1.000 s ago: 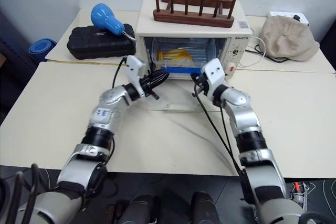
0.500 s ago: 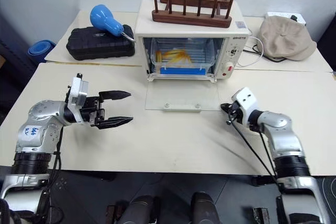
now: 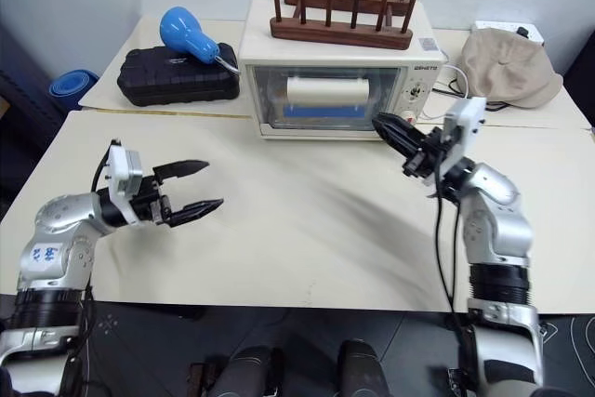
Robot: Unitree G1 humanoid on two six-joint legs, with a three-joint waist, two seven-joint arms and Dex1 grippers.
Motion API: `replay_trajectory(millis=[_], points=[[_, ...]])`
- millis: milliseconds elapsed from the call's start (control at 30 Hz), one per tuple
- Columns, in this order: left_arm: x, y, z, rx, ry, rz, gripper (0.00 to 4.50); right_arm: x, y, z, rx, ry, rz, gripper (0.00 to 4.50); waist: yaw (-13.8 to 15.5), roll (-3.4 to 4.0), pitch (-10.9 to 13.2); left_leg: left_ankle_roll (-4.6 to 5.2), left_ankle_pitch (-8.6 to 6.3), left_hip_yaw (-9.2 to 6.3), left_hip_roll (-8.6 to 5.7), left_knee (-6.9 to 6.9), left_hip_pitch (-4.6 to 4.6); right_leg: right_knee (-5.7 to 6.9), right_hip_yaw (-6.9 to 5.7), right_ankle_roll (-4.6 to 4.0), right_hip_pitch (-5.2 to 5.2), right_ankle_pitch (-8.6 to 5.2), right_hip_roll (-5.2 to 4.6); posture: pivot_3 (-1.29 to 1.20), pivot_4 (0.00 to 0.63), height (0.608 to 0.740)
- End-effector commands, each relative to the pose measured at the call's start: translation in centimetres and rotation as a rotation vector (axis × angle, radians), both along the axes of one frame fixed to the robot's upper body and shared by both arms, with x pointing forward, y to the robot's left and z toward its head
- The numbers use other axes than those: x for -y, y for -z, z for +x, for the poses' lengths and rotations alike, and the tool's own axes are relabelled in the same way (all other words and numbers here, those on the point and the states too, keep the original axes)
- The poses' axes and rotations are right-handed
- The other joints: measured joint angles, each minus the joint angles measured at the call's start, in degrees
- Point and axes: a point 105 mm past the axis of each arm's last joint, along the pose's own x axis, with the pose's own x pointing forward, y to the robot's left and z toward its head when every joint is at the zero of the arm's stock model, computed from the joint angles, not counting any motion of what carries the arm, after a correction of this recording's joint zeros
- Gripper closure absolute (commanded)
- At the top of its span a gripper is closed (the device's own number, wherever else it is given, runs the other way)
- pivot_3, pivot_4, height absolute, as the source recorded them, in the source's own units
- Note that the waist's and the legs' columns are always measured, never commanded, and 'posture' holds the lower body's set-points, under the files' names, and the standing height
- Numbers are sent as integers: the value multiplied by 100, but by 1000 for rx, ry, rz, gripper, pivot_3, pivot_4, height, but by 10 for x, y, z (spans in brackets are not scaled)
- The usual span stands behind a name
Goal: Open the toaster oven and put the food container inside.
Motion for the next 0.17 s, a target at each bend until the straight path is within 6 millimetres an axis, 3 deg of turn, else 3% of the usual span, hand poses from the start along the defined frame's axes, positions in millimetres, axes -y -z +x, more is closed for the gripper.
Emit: replay_trajectory(millis=[33, 167], points=[[-12, 8, -9, 38, -11, 95, 0, -1, 25, -29, 17, -107, -204, 2544, 44, 0, 0, 1, 0, 5, 0, -2, 0, -2, 1, 0, 0, 0, 0, 0, 150, 740], [-25, 24, -21, -3, -40, 120, 0, 16, 59, -56, -37, -130, -316, 1182, 62, 1, 1, 2, 0, 26, 1, 9, 2, -5, 9, 0, 0, 0, -2, 0, 150, 740]])
